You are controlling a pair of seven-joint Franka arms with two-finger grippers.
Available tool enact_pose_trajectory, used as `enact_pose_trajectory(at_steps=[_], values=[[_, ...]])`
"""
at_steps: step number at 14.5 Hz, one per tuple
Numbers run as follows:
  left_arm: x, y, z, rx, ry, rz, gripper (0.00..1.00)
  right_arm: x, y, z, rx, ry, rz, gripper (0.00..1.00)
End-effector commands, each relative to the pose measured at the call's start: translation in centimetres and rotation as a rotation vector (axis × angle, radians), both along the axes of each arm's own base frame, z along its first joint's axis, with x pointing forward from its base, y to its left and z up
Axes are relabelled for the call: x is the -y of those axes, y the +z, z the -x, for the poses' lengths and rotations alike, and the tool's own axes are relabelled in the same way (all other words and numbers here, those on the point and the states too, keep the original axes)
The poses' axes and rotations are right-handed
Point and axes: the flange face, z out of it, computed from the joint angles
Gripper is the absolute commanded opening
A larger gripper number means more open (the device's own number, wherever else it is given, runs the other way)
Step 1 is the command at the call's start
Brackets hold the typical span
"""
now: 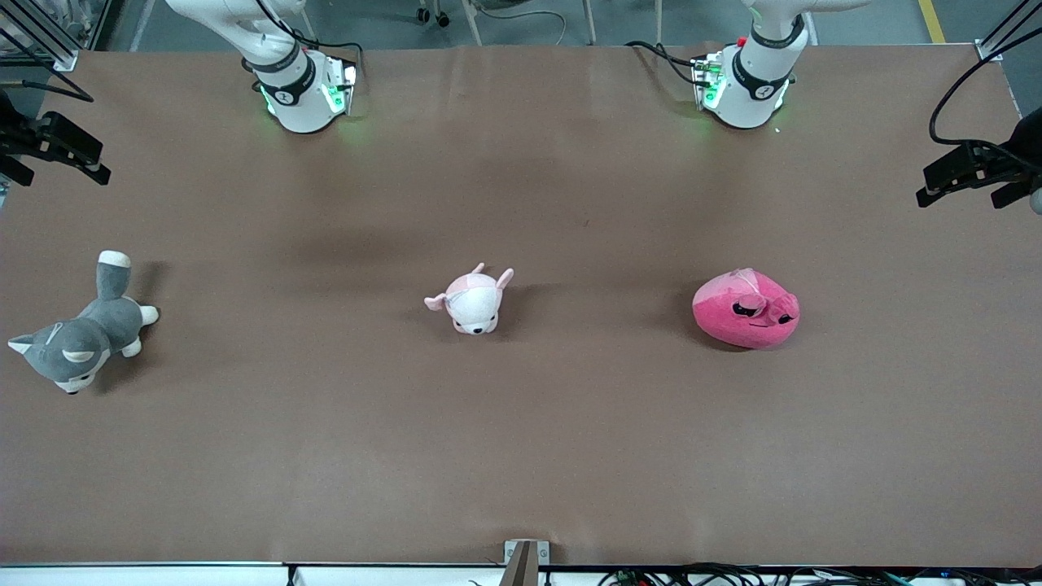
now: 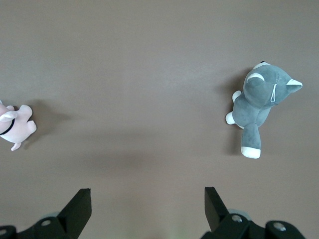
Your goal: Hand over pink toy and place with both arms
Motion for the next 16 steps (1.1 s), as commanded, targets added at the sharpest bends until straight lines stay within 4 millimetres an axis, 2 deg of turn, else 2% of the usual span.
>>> enact_pose_trajectory(at_steps=[1,10,12,15,16], values=[[0.0,0.4,0.7,-0.003,-0.005,0.014,1.00,0.1,0.4,0.5,0.001,0.013,0.011,1.00],[0.3,0.3,0.2,-0.002,0.012,0.044,1.00,0.3,0.3,0.4,0.010,0.006,0.006,1.00],[0.8,-1.9,-0.8,-0.046,0.019,0.045,1.00,0.1,0.4,0.4,0.009,0.008,0.008,1.00],[2.5,-6.2,-3.2,-0.101,0.068,0.038,1.00,0.1,0.4,0.4,0.009,0.011,0.011,1.00],[2.5,-7.6,-4.0,-0.110,0.089,0.036,1.00,0.1,0.4,0.4,0.009,0.011,0.011,1.00]])
